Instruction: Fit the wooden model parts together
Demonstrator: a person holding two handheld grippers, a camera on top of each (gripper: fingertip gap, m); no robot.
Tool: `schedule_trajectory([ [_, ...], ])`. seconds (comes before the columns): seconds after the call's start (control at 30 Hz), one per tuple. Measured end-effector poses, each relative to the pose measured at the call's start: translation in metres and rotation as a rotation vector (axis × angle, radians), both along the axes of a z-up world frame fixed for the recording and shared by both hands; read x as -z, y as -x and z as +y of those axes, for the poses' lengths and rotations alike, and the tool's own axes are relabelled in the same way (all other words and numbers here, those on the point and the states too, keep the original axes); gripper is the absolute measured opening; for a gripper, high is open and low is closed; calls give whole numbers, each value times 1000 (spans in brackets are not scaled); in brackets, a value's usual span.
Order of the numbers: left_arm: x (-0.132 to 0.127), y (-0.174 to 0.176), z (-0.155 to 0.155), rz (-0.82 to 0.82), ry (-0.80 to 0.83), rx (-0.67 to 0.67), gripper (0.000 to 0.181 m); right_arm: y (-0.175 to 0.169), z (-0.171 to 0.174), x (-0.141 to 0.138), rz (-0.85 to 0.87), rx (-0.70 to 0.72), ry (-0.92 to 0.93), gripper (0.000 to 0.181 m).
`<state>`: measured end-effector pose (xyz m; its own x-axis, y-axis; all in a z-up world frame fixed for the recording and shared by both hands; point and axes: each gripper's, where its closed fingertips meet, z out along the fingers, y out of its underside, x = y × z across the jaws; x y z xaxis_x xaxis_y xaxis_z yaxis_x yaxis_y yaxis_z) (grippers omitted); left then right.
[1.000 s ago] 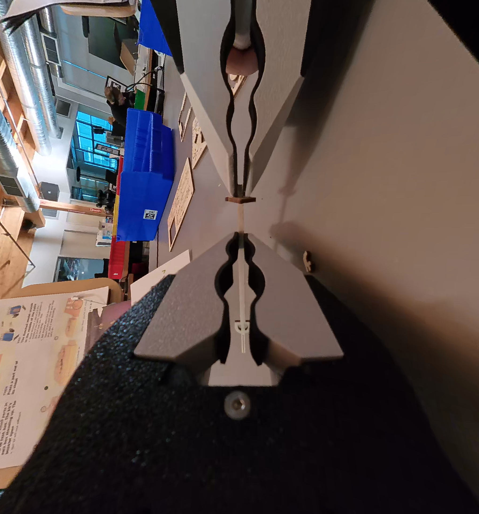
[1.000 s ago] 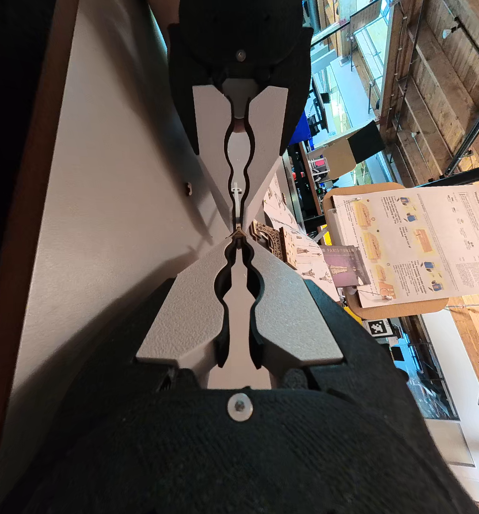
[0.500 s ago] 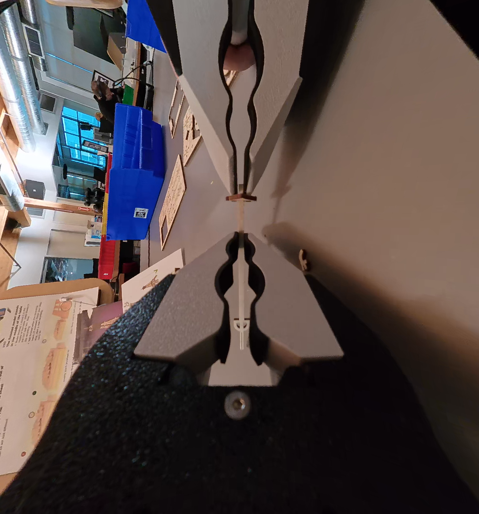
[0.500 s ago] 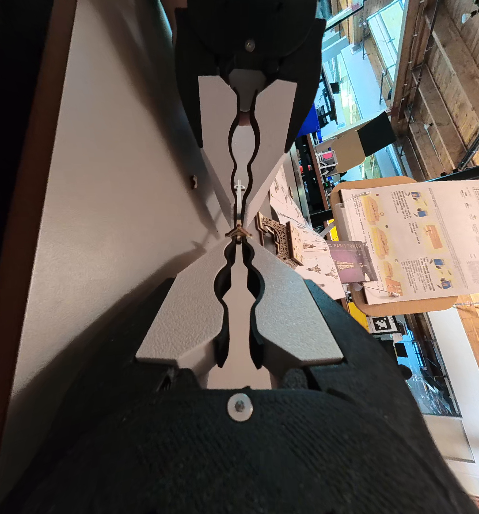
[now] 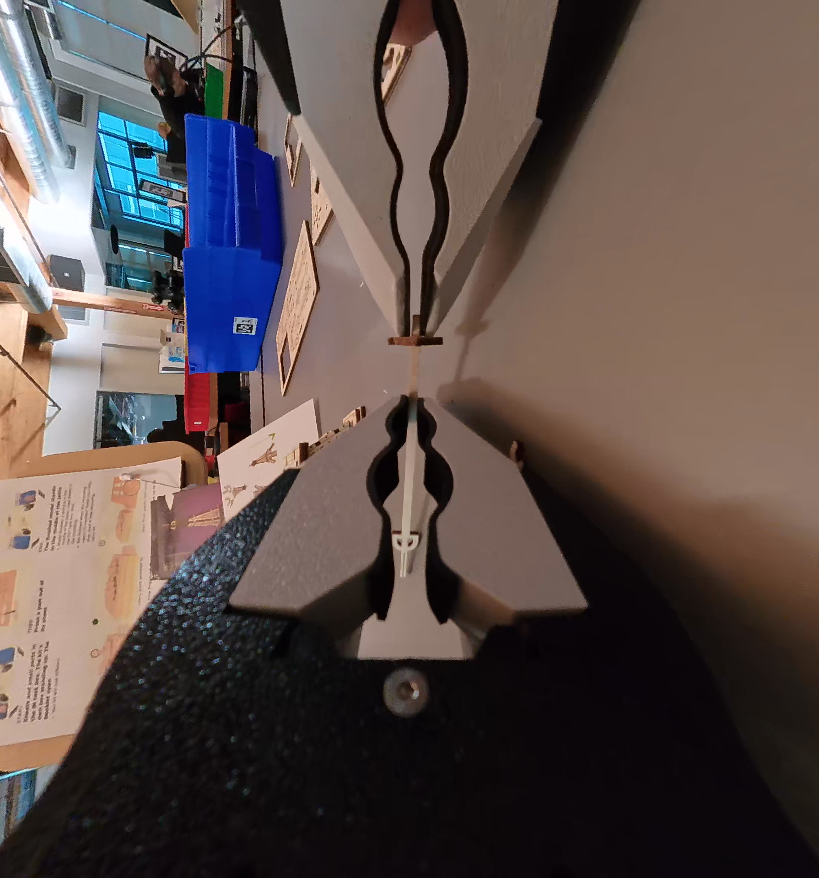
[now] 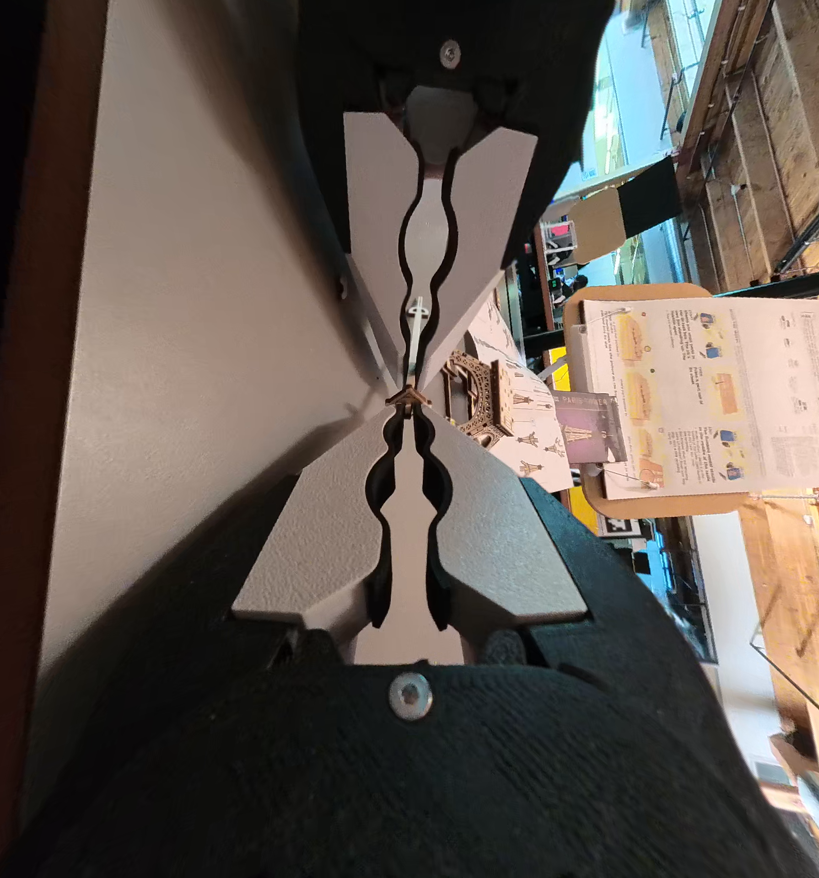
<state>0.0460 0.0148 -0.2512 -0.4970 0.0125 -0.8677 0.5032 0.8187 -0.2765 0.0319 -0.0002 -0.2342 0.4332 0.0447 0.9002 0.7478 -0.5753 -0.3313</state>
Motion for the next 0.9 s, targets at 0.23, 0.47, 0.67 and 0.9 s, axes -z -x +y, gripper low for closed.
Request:
schedule_trajectory([
  [0.23, -1, -3, 2, 3, 5, -5, 0, -4, -1, -2, -42, 12, 2, 2],
  [0.47, -1, -4, 2, 13, 17, -4, 0, -5, -1, -5, -65, 7, -4, 1],
  [0.67, 0, -3, 2, -9, -5, 10, 0, -3, -2, -3, -43, -9, -2, 1],
  [0.9, 2, -2, 1, -4, -13, 19, 0, -2, -2, 0, -9, -23, 2, 1],
])
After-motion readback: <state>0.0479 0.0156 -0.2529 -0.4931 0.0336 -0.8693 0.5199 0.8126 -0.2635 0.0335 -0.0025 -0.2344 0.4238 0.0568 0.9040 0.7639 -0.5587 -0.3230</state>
